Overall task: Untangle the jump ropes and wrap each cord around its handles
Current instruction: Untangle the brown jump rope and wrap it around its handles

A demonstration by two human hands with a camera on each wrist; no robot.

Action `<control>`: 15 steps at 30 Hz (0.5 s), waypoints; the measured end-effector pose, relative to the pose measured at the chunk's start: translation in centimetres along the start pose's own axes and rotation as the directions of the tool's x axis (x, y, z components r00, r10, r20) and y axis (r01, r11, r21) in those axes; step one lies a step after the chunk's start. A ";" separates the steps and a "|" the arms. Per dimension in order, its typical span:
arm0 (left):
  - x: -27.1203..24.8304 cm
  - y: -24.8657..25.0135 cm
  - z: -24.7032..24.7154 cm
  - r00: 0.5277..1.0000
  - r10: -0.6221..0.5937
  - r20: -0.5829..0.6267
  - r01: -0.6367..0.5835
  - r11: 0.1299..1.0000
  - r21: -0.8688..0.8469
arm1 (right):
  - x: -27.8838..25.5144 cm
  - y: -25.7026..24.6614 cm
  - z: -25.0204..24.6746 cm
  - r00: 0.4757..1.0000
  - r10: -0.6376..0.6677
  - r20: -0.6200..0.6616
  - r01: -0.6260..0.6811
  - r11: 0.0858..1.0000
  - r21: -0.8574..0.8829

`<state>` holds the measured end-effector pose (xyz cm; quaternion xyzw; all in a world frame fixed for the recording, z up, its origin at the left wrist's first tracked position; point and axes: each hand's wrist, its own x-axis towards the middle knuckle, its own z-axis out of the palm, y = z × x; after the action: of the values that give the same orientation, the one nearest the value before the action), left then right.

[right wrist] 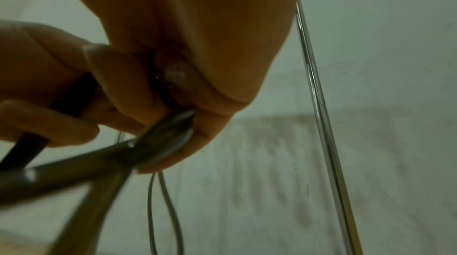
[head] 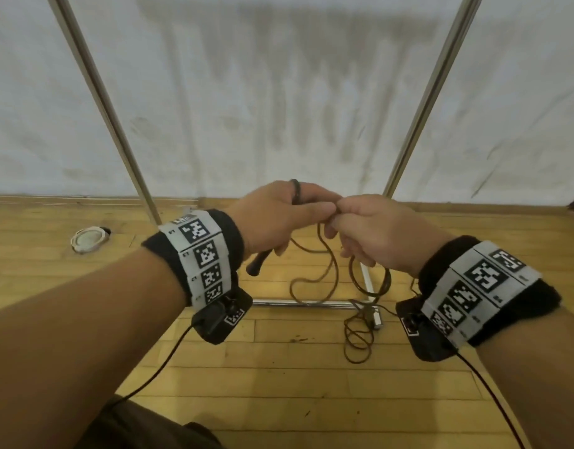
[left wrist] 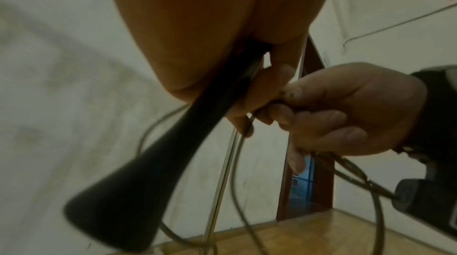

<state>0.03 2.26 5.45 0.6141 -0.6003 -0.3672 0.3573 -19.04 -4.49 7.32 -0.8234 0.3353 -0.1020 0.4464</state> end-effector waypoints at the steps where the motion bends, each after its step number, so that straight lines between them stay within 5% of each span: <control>1: 0.1 0.1 -0.1 1.000 -0.005 0.014 0.005 1.000 0.027 | -0.1 -0.1 0.0 1.000 -0.019 -0.001 0.019 1.000 -0.014; 5: 0.4 0.2 -1.2 1.000 -0.017 -0.007 0.018 0.992 0.122 | -0.3 0.5 -0.2 0.998 -0.065 -0.006 0.064 0.991 -0.118; 7: 0.6 0.2 -2.5 0.982 -0.019 -0.188 0.049 0.987 0.152 | -0.3 1.8 -0.8 1.000 -0.024 -0.011 0.021 0.985 -0.169; 10: 0.7 -0.9 -5.3 0.871 -0.058 -0.488 0.097 0.994 0.055 | -0.7 4.5 -1.9 0.995 0.101 -0.027 -0.104 0.973 -0.207; 15: 1.1 -2.7 -5.1 0.784 -0.128 -0.607 0.203 0.977 0.057 | -0.5 6.4 -2.3 0.985 0.158 -0.069 -0.171 0.944 -0.281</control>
<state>5.77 1.18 5.46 0.7692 -0.4208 -0.1473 0.4579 -23.39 -8.13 3.62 -0.8459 0.4241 -0.0334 0.3218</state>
